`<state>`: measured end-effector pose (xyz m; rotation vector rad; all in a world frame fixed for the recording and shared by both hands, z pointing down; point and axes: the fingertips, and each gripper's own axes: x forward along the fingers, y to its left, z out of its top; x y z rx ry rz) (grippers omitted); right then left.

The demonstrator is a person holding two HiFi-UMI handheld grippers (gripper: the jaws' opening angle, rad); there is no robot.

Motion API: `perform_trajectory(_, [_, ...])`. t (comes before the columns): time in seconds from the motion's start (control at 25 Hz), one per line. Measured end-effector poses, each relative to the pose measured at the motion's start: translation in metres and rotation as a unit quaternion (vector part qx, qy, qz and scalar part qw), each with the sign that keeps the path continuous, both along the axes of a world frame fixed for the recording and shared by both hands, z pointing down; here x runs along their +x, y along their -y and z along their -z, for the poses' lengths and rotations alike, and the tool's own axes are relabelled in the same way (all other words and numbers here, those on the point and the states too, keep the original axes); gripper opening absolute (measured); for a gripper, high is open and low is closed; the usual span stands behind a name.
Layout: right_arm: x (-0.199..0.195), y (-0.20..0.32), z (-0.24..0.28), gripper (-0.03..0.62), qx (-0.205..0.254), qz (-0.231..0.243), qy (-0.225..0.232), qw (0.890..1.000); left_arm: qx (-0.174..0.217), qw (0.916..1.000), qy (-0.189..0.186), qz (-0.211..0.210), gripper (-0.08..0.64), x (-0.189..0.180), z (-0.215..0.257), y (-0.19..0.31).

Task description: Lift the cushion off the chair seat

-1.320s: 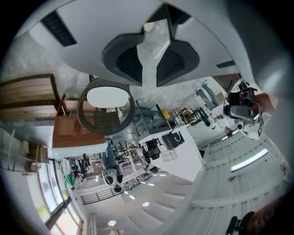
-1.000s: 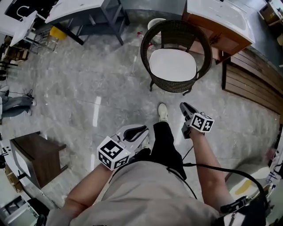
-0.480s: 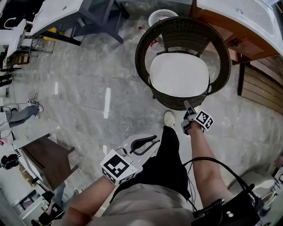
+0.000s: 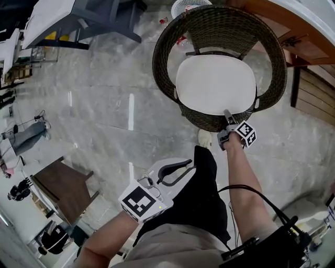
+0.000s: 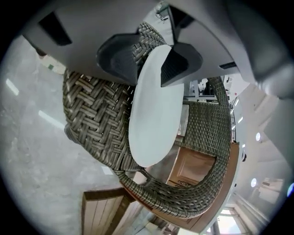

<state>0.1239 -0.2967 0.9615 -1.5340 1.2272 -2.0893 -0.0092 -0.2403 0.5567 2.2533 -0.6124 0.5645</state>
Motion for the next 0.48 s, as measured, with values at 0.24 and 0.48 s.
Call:
perform_trajectory(0.24, [0.002,0.018,-0.007,0.107,0.01,-0.025,0.023,0.999,-0.01,0.9999,0.002,0.014,0.046,-0.008,-0.009,0.008])
perform_trajectory(0.48, [-0.001,0.021,-0.003,0.068,0.025,-0.007,0.026,0.999,-0.009,0.9998,0.001,0.02,0.046,-0.017,-0.011,0.005])
